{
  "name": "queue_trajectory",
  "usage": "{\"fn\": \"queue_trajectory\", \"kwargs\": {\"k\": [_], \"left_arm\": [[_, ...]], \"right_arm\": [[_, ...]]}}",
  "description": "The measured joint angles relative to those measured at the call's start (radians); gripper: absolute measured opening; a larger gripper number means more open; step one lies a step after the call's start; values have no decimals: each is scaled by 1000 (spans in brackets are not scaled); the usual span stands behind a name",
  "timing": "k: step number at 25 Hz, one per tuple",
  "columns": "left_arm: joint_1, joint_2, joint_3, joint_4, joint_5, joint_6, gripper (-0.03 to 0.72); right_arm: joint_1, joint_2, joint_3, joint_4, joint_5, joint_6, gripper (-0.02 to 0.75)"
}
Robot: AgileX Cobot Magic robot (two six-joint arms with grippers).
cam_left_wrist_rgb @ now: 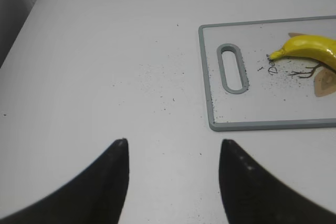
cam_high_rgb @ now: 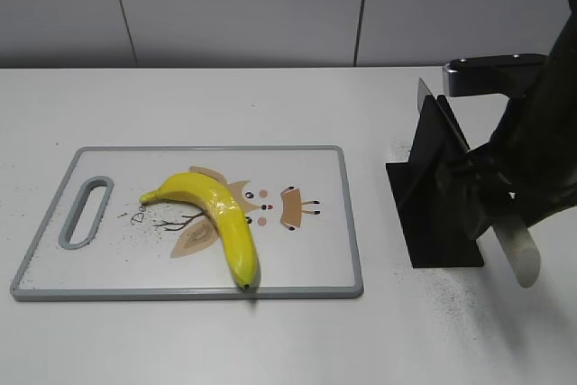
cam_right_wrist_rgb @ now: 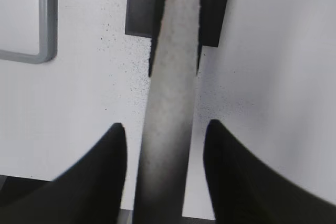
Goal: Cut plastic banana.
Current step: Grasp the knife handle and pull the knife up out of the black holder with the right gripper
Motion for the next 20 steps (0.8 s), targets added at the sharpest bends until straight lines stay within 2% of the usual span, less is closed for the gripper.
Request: {"fn": "queue_trajectory", "kwargs": {"k": [3, 4, 13, 20], "left_arm": [[0, 0, 0, 0, 0, 0, 513], [0, 0, 0, 0, 0, 0, 513], [0, 0, 0, 0, 0, 0, 513], [0, 0, 0, 0, 0, 0, 513]], "right_arm": [[0, 1, 0, 9, -4, 13, 200], [0, 1, 0, 16, -4, 25, 167], [0, -4, -8, 16, 4, 51, 169], [0, -112, -42, 16, 47, 80, 169]]}}
